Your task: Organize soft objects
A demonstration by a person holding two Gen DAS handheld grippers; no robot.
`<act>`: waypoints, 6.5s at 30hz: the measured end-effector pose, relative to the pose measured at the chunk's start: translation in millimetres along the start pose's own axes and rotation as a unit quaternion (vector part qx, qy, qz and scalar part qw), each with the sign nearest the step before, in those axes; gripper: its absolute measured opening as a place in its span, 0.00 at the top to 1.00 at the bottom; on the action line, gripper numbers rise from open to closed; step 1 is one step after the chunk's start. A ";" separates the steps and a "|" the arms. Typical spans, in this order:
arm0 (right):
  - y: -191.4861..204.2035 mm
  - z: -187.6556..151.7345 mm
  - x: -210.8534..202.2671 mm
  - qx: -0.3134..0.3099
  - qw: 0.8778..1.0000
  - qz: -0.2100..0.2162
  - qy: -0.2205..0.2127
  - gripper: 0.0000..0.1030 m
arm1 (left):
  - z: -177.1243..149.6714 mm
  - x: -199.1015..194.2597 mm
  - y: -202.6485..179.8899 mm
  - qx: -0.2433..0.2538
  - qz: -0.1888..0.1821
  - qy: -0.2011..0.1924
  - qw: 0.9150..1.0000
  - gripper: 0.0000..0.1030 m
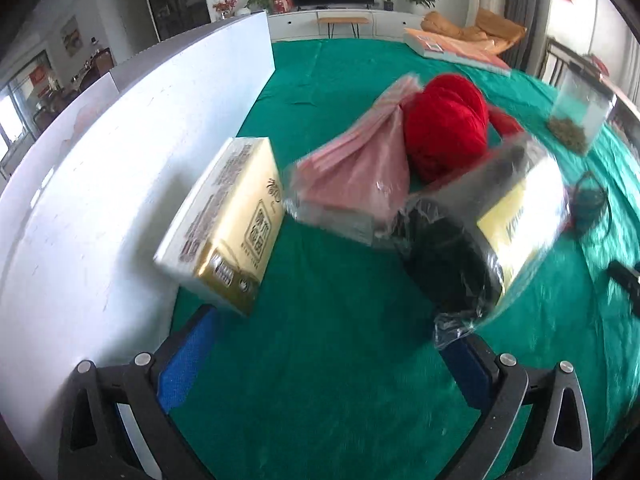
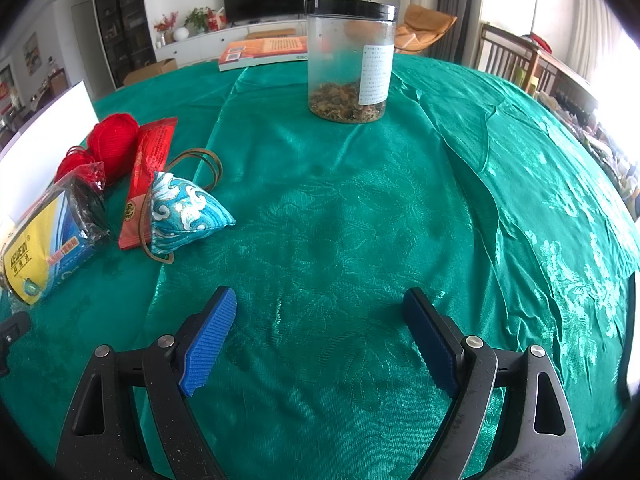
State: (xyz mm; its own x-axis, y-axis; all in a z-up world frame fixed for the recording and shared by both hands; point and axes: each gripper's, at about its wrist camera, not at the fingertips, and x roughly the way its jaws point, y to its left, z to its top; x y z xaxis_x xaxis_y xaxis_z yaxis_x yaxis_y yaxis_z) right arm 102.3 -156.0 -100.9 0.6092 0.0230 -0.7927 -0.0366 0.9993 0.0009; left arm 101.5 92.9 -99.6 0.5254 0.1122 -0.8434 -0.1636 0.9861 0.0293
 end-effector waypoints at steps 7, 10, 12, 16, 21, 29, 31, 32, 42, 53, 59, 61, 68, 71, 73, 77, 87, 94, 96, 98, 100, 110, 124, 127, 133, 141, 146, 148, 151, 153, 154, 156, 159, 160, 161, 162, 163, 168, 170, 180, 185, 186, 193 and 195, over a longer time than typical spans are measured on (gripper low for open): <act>-0.2 -0.1 -0.4 0.000 1.000 0.000 0.000 0.15 | 60.8 39.1 -55.3 0.096 -0.087 -0.008 0.991 0.00; 0.2 0.2 0.1 0.000 1.000 0.001 0.001 0.14 | 73.5 42.4 -99.6 0.154 -0.145 -0.008 0.977 0.00; 0.2 0.2 0.3 0.001 1.000 0.001 0.001 0.14 | 75.7 37.5 -117.0 0.159 -0.185 0.001 0.970 0.00; 0.2 0.2 0.4 0.001 1.000 0.001 0.001 0.14 | 66.0 8.1 -112.1 0.135 -0.211 -0.018 0.968 0.00; 0.2 0.2 0.5 0.001 1.000 0.000 0.001 0.14 | 30.9 -18.3 -69.6 0.121 -0.177 -0.037 0.976 0.00; 0.2 0.3 0.3 0.001 1.000 0.001 0.001 0.14 | -1.1 -3.6 -40.3 0.105 -0.142 -0.025 0.984 0.00; 0.2 0.2 0.2 0.001 1.000 0.001 0.001 0.14 | -3.6 -2.4 -47.0 0.119 -0.121 -0.030 0.985 0.00; 0.3 0.3 0.2 0.001 1.000 0.001 0.001 0.14 | -3.9 -0.8 -51.3 0.128 -0.109 -0.027 0.985 0.00; 0.3 0.2 0.0 0.001 1.000 0.000 0.001 0.14 | -4.1 -0.2 -52.5 0.127 -0.109 -0.028 0.985 0.00; 0.3 0.3 -0.1 0.002 1.000 0.000 0.001 0.14 | -4.0 0.0 -52.3 0.127 -0.109 -0.028 0.985 0.00; 0.3 0.4 -0.2 0.002 1.000 0.000 0.001 0.14 | -4.0 0.1 -52.2 0.127 -0.110 -0.028 0.985 0.00; 0.3 0.4 -0.3 0.002 1.000 0.000 0.002 0.14 | -4.0 0.1 -52.2 0.127 -0.110 -0.028 0.985 0.00; 0.3 0.5 -0.3 0.002 1.000 0.000 0.002 0.14 | -3.9 0.2 -52.1 0.126 -0.110 -0.028 0.985 0.00; 0.3 0.5 -0.1 0.002 1.000 0.000 0.002 0.14 | -3.9 0.2 -52.1 0.126 -0.110 -0.028 0.985 0.00; 0.4 0.5 -0.4 0.002 1.000 0.000 0.002 0.14 | -3.9 0.2 -52.1 0.126 -0.110 -0.028 0.985 0.00; 0.4 0.5 -0.4 0.002 1.000 0.000 0.002 0.14 | -3.9 0.3 -52.1 0.126 -0.110 -0.028 0.985 0.00; 0.3 0.6 -0.5 0.002 1.000 0.000 0.002 0.14 | -4.1 0.3 -52.2 0.126 -0.110 -0.028 0.985 0.00; 0.4 0.6 -0.8 0.002 1.000 0.000 0.002 0.14 | -4.2 0.5 -52.2 0.126 -0.110 -0.028 0.985 0.00; 0.5 0.5 -0.8 0.002 1.000 0.000 0.002 0.14 | -4.1 0.3 -52.1 0.126 -0.110 -0.028 0.985 0.00; 0.4 0.6 -0.5 0.002 1.000 0.000 0.002 0.14 | -4.1 0.3 -52.0 0.126 -0.110 -0.028 0.985 0.00; 0.5 0.6 -0.8 0.002 1.000 0.000 0.002 0.14 | -4.1 0.3 -52.0 0.126 -0.110 -0.028 0.985 0.00; 0.5 0.7 -0.8 0.002 1.000 0.000 0.002 0.14 | -4.0 0.6 -52.0 0.126 -0.110 -0.028 0.985 0.00; -7.7 5.0 -13.5 0.052 0.996 0.067 -0.011 0.15 | -4.0 0.5 -51.9 0.126 -0.110 -0.028 0.985 0.00; -10.7 20.4 -28.6 0.078 0.990 0.101 -0.065 0.15 | -4.0 0.5 -51.9 0.126 -0.110 -0.028 0.985 0.00; 20.5 51.9 20.0 0.027 0.989 0.148 -0.008 0.18 | -4.0 0.5 -51.8 0.126 -0.110 -0.028 0.985 0.00; -16.2 30.0 -3.4 0.082 0.979 0.185 0.020 0.58 | -4.2 0.7 -51.8 0.126 -0.110 -0.028 0.985 0.00; -49.5 7.2 -29.0 0.128 0.975 0.183 0.001 0.58 | 2.4 -4.9 -40.1 0.095 -0.141 -0.022 0.985 0.00; -53.8 1.2 -35.6 0.131 0.975 0.180 -0.007 0.57 | 16.9 -12.8 -24.5 0.046 -0.163 -0.034 0.985 0.00; -54.1 0.7 -38.5 0.132 0.975 0.179 -0.017 0.57 | 53.5 -11.5 -7.1 -0.007 -0.136 -0.038 0.990 0.00; -54.3 4.7 -40.2 0.133 0.974 0.180 -0.028 0.57 | 77.1 6.3 -4.4 -0.028 -0.117 -0.005 0.993 0.00; -55.2 6.6 -42.2 0.132 0.975 0.177 -0.036 0.57 | 86.2 16.4 -5.3 -0.031 -0.112 0.008 0.993 0.00; -54.2 9.0 -46.4 0.128 0.976 0.168 -0.049 0.57 | 98.9 33.9 -8.8 -0.027 -0.084 0.027 0.996 0.00; -59.8 8.9 -49.0 0.127 0.978 0.158 -0.058 0.57 | 109.7 50.0 -11.4 -0.028 -0.054 0.034 0.998 0.04; -63.0 8.8 -49.1 0.133 0.977 0.156 -0.060 0.57 | 111.0 51.7 -11.1 -0.032 -0.059 0.033 0.997 0.28; -66.8 8.8 -48.9 0.141 0.976 0.156 -0.061 0.57 | 110.8 54.4 -10.4 -0.034 -0.061 0.037 0.997 0.46; -71.1 9.1 -48.5 0.150 0.974 0.155 -0.063 0.57 | 110.2 52.8 -8.2 -0.037 -0.067 0.034 0.996 0.47; -76.1 8.7 -48.7 0.161 0.973 0.154 -0.066 0.57 | 108.2 48.9 -8.3 -0.041 -0.077 0.025 0.996 0.47; -100.0 7.3 -50.3 0.210 0.963 0.152 -0.078 0.57 | 92.8 2.0 -9.9 -0.023 -0.136 -0.009 0.990 0.47; -102.5 8.4 -53.2 0.210 0.963 0.150 -0.082 0.57 | 83.0 -25.8 -8.2 -0.023 -0.172 -0.020 0.985 0.47; 14.8 48.0 -94.8 0.064 0.974 0.202 -0.083 0.57 | 55.9 -147.5 104.5 -0.046 -0.165 -0.093 0.981 0.47; 156.9 82.0 -140.3 -0.056 0.943 0.316 -0.084 0.57 | 44.3 -164.8 192.1 -0.075 -0.060 -0.112 0.989 0.46; 185.9 85.9 -148.6 -0.078 0.935 0.337 -0.082 0.57 | 41.1 -165.0 206.1 -0.082 -0.037 -0.110 0.990 0.45; 325.4 78.8 -154.7 -0.182 0.890 0.419 -0.006 0.22 | 6.5 -148.6 271.1 -0.143 0.095 -0.104 0.980 0.00; 320.3 70.2 -147.2 -0.194 0.899 0.393 -0.012 0.22 | 2.6 -144.8 275.4 -0.155 0.085 -0.103 0.979 0.00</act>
State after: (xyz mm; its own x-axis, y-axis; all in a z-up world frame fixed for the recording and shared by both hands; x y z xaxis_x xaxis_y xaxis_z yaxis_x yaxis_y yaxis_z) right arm 56.5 162.7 58.9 0.2916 0.7226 -0.6267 -0.7334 0.5895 0.3385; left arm -17.5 348.5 32.0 0.6208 0.3251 -0.7134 -0.4920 0.8700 -0.0316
